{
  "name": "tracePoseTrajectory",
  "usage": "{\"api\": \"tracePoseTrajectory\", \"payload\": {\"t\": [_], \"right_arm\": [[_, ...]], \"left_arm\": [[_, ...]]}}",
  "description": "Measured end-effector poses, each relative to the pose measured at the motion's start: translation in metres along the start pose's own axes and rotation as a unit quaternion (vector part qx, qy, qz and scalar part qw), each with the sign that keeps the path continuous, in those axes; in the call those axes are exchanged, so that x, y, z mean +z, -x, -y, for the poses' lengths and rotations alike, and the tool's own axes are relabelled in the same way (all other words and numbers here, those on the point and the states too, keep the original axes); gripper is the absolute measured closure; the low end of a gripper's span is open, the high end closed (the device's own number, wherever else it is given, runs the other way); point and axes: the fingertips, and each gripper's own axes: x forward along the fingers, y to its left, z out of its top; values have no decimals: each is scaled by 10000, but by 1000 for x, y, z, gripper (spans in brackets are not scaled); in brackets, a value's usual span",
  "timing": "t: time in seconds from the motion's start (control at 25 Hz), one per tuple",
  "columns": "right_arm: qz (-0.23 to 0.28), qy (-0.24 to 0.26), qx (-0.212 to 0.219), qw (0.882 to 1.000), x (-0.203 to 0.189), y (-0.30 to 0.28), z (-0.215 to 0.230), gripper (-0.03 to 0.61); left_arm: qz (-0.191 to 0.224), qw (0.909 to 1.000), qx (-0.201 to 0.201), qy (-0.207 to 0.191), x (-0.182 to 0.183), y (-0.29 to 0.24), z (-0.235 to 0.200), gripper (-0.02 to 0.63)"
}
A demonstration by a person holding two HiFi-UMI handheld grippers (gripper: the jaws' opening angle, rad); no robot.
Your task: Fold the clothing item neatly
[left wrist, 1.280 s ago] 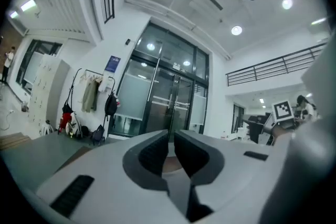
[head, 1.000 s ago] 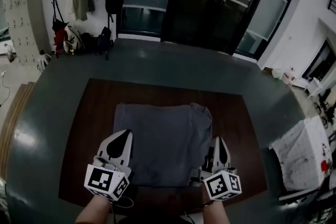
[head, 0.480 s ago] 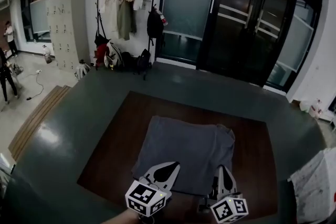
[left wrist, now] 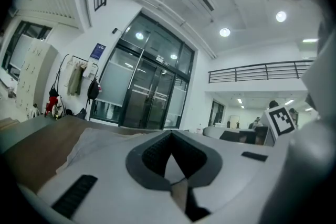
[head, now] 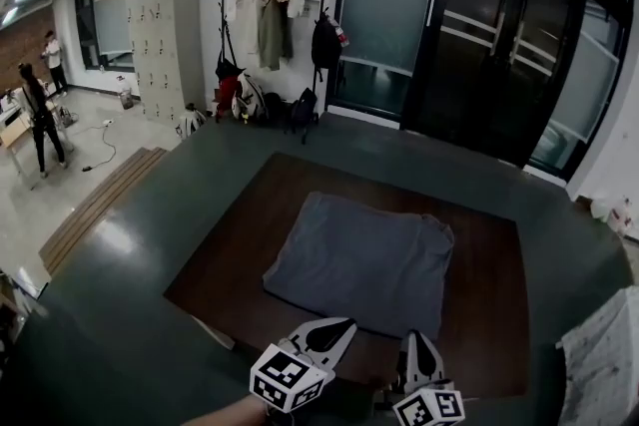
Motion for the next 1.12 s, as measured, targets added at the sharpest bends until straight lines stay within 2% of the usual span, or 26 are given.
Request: {"api": "tracePoseTrajectory", "payload": {"t": [0.12,0.32,0.44,0.68,0.88,1.12], "right_arm": [[-88,1,-124,9999,-8,37,8,589],[-260,117,-106,9995,-25,84,8,591],[-345,261,-110,9990,-24,103,4,591],[-413,270,-19,9988,-33,122,1,591],[-542,490,200,9971,-43,131,-13,591],[-671,478,270,9962,-44,129,-10,591]], "left_arm": [[-83,9999,-70,-94,-15,15,36,606],[-254,9996,-17,100,-53,39,72,606],[-344,9993,15,173,-61,47,87,606],[-399,9989,108,220,-75,60,98,606],[-416,9984,268,280,-86,77,98,605],[-407,9981,382,252,-84,77,103,606]]}}
